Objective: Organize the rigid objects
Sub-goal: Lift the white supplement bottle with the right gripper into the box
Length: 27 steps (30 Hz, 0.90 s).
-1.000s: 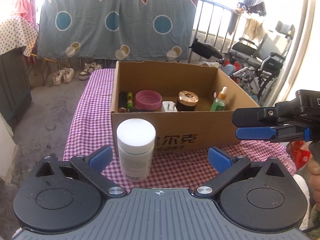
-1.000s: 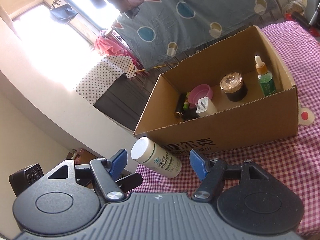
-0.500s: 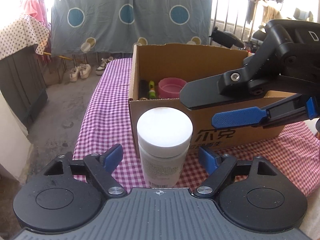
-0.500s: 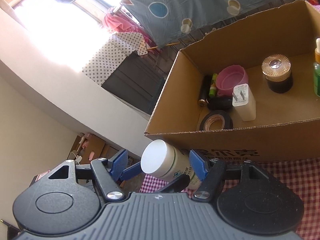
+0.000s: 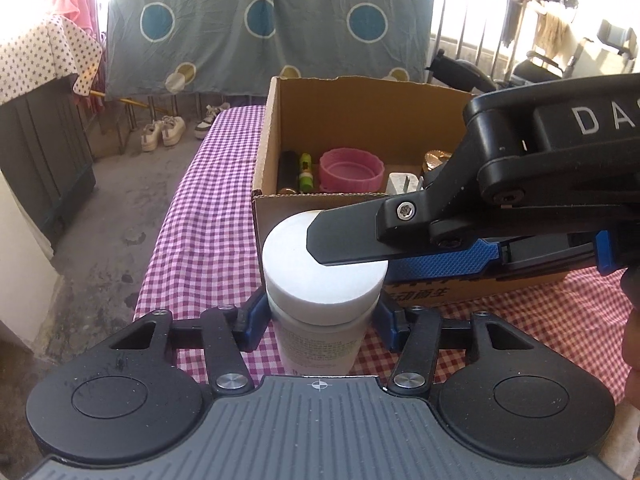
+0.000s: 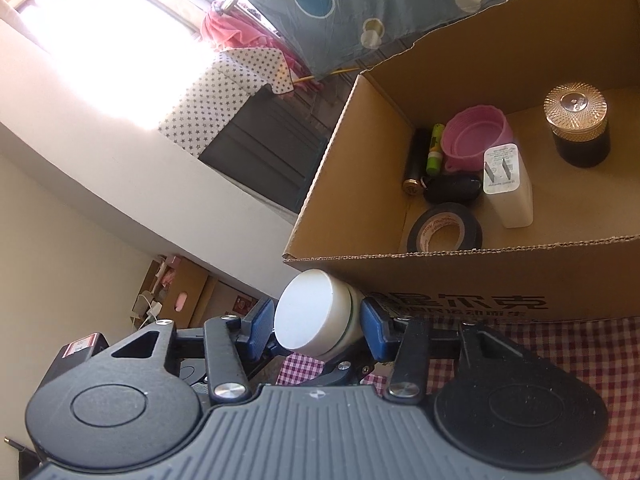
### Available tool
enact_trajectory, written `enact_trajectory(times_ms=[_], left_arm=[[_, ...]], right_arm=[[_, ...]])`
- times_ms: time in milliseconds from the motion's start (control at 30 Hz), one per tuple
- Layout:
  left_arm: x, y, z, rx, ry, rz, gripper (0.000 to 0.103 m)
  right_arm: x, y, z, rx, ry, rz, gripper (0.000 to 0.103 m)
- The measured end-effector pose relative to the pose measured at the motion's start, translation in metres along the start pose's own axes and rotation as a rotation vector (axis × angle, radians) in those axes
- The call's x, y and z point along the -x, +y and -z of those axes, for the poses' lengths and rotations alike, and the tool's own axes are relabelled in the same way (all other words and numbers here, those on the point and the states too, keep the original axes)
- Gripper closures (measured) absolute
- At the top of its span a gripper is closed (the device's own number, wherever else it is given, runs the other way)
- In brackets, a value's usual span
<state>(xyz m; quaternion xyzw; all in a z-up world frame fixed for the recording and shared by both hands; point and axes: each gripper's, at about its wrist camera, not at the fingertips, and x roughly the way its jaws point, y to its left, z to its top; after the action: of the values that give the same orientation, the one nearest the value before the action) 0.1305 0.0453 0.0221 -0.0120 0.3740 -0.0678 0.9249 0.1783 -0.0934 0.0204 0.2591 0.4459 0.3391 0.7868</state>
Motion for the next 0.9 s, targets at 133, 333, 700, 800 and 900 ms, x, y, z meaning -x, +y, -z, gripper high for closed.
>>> enact_trajectory(times_ms=[133, 333, 700, 800, 900], left_arm=[[0.007, -0.002, -0.002, 0.008, -0.002, -0.006, 0.049], [0.023, -0.006, -0.003, 0.001, -0.020, -0.021, 0.050], [0.062, -0.018, -0.020, -0.022, -0.104, -0.048, 0.050], [0.076, -0.025, -0.032, -0.043, -0.149, -0.044, 0.050], [0.086, -0.034, -0.050, -0.071, -0.195, -0.020, 0.050]], right_arm=[[0.003, 0.002, 0.001, -0.007, 0.002, -0.007, 0.053], [0.014, 0.011, 0.005, 0.011, -0.014, -0.025, 0.053], [0.054, 0.044, 0.006, 0.081, -0.095, -0.083, 0.053], [0.071, 0.056, 0.001, 0.113, -0.136, -0.101, 0.053], [0.093, 0.068, -0.008, 0.155, -0.195, -0.101, 0.053]])
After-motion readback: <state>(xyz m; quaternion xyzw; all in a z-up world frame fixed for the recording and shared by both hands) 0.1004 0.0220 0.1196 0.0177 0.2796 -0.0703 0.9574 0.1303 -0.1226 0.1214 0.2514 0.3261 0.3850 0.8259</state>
